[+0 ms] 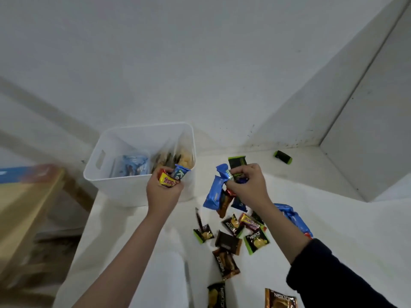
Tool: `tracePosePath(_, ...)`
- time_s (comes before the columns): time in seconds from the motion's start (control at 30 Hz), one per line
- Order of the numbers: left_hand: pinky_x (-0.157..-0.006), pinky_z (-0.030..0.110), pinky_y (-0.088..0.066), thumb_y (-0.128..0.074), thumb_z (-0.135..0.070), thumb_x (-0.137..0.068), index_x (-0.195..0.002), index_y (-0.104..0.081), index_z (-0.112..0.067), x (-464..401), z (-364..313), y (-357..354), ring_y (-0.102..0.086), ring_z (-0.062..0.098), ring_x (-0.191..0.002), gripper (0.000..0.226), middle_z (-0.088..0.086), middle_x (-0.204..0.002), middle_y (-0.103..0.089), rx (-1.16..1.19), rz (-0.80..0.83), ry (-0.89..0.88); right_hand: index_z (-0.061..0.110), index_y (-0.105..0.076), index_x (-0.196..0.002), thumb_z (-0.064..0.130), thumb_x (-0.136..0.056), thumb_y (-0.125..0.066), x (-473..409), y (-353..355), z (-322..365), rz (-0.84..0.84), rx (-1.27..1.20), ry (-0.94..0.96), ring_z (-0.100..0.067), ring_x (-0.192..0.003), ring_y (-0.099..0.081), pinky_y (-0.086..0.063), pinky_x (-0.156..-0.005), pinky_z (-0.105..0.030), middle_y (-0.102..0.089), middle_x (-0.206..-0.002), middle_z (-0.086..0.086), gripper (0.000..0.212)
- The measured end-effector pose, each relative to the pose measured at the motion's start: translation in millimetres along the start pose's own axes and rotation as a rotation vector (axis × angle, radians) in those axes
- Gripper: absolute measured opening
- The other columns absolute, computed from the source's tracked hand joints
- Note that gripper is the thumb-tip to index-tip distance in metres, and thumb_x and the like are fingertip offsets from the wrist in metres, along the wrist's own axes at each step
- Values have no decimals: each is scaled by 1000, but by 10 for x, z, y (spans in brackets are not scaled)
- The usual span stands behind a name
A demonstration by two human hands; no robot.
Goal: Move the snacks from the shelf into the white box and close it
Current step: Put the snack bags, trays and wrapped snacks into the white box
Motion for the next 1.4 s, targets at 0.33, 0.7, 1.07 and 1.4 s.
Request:
tracePosePath(0.33,-66,32,-49,-75,-3,-68,-89,-56,-13,-904,-121,422,-61,23,-75,30,3,-81,-63,-127,-115,55,12,-67,-91,6,-70,-72,-764,-913,901,76,12,178,-1,-78,-49,-40,-65,1,-39,-102,-1,23)
tracePosePath(0.7,-85,38,-53,-80,-3,-65,-116,-50,-3,-1427,375,325,-59,33,-103,59,19,-115,-60,-287,145,398,3,-70,-98,-2,-73,-65,-918,-1648,825,273,271,268,-24,-93,-56,-43,-76,-18,-50,-100,-9,26)
tracePosePath(1.07,-95,32,-45,-57,-7,-81,-120,-54,-7,-659,131,256,-53,25,-112,39,11,-118,-59,-456,42,-317,8,-69,-99,-5,-75,-61,-367,-1119,439,101,159,383,-10,-98,-54,-33,-84,3,-62,-106,-9,28)
tracePosePath(1.4,-114,57,-14,-53,-56,-78,-148,-19,-13,921,1065,-385,-8,32,-146,88,15,-157,-9,-744,438,-160,15,-48,-133,31,-82,-66,974,-339,-981,49,436,3,-28,-139,-31,-29,-110,-53,-40,-146,-10,56)
Point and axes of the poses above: each hand's wrist, its own x-axis away from the middle knuckle, its own y-axis out of the back of the hand, z = x × y, the point moved 5 cm from there along -x, towards the middle knuckle
